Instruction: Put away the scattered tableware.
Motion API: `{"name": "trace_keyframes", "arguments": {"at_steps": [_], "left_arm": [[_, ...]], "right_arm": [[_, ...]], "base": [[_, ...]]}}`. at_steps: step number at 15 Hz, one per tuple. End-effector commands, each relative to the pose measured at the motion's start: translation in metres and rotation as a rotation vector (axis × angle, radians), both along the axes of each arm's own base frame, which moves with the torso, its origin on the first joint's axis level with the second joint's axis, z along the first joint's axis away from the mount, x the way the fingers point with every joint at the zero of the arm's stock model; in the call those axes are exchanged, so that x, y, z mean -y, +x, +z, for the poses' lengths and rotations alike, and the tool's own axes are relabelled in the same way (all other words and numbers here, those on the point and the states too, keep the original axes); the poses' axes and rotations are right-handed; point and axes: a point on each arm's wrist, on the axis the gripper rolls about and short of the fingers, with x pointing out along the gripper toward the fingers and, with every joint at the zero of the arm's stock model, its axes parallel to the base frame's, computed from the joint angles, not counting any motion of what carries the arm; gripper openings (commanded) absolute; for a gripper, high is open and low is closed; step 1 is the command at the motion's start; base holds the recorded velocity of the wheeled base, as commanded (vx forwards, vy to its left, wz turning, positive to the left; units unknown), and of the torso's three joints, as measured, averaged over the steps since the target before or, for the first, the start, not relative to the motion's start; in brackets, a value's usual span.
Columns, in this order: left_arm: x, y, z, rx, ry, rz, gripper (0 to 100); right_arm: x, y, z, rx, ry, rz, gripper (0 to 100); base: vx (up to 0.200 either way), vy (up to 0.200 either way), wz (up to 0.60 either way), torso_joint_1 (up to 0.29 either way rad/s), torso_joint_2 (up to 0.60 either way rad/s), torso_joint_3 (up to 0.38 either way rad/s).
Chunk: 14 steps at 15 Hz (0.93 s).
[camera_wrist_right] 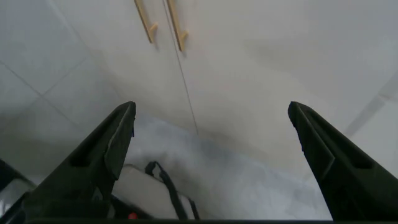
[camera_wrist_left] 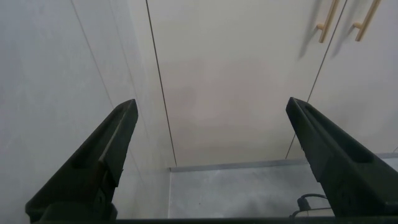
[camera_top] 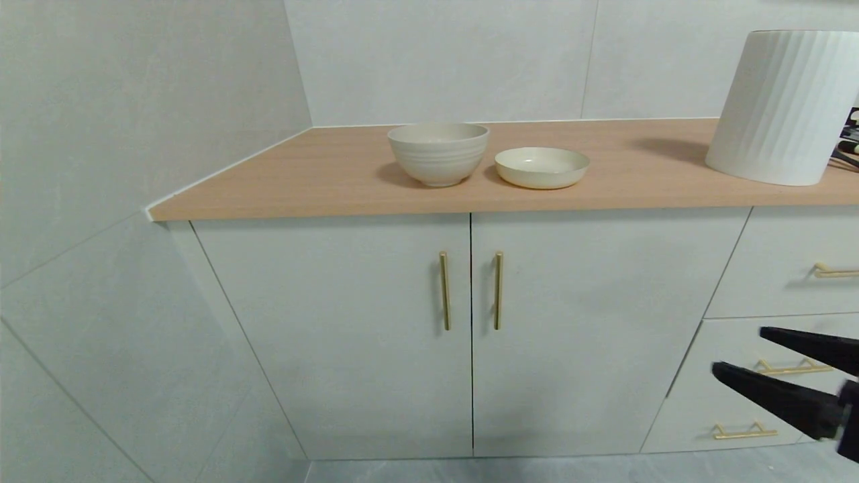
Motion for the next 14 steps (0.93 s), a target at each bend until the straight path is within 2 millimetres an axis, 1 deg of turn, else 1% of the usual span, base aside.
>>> {"name": "trace_keyframes", "arguments": {"at_steps": [1, 2, 3, 4, 5, 6, 7, 9, 10, 11, 12, 14], "left_arm": [[0.0, 0.0, 0.0, -0.001, 0.0, 0.0, 100], [0.0, 0.0, 0.0, -0.001, 0.0, 0.0, 100], [0.0, 0.0, 0.0, -0.001, 0.0, 0.0, 100], [0.0, 0.0, 0.0, -0.001, 0.0, 0.0, 100], [0.0, 0.0, 0.0, -0.001, 0.0, 0.0, 100], [0.0, 0.0, 0.0, -0.001, 0.0, 0.0, 100], [0.0, 0.0, 0.0, -0.001, 0.0, 0.0, 100], [0.0, 0.0, 0.0, -0.001, 0.0, 0.0, 100], [0.0, 0.0, 0.0, -0.001, 0.0, 0.0, 100], [0.0, 0.0, 0.0, -0.001, 0.0, 0.0, 100], [0.0, 0.0, 0.0, -0.001, 0.0, 0.0, 100], [0.0, 0.0, 0.0, -0.001, 0.0, 0.0, 100]], "right_arm": [[-0.048, 0.088, -0.023, -0.023, -0.013, 0.05, 100], [-0.058, 0.103, -0.023, 0.006, -0.004, 0.061, 100], [-0.067, 0.113, -0.023, 0.027, 0.008, 0.076, 100], [-0.082, 0.13, -0.023, 0.046, 0.018, 0.1, 100], [-0.092, 0.139, -0.024, 0.044, 0.02, 0.118, 100], [-0.096, 0.142, -0.024, 0.045, 0.024, 0.125, 100], [-0.105, 0.149, -0.025, 0.043, 0.038, 0.137, 100], [-0.128, 0.166, -0.022, 0.05, 0.075, 0.166, 100], [-0.141, 0.166, -0.032, 0.01, 0.084, 0.189, 100], [-0.146, 0.165, -0.037, -0.009, 0.086, 0.195, 100], [-0.148, 0.164, -0.04, -0.026, 0.096, 0.197, 100], [-0.148, 0.164, -0.037, -0.046, 0.138, 0.191, 100]], "base": [[0.0, 0.0, 0.0, 0.0, 0.0, 0.0], [0.0, 0.0, 0.0, 0.0, 0.0, 0.0], [0.0, 0.0, 0.0, 0.0, 0.0, 0.0], [0.0, 0.0, 0.0, 0.0, 0.0, 0.0], [0.0, 0.0, 0.0, 0.0, 0.0, 0.0], [0.0, 0.0, 0.0, 0.0, 0.0, 0.0], [0.0, 0.0, 0.0, 0.0, 0.0, 0.0], [0.0, 0.0, 0.0, 0.0, 0.0, 0.0], [0.0, 0.0, 0.0, 0.0, 0.0, 0.0], [0.0, 0.0, 0.0, 0.0, 0.0, 0.0], [0.0, 0.0, 0.0, 0.0, 0.0, 0.0], [0.0, 0.0, 0.0, 0.0, 0.0, 0.0]]}}
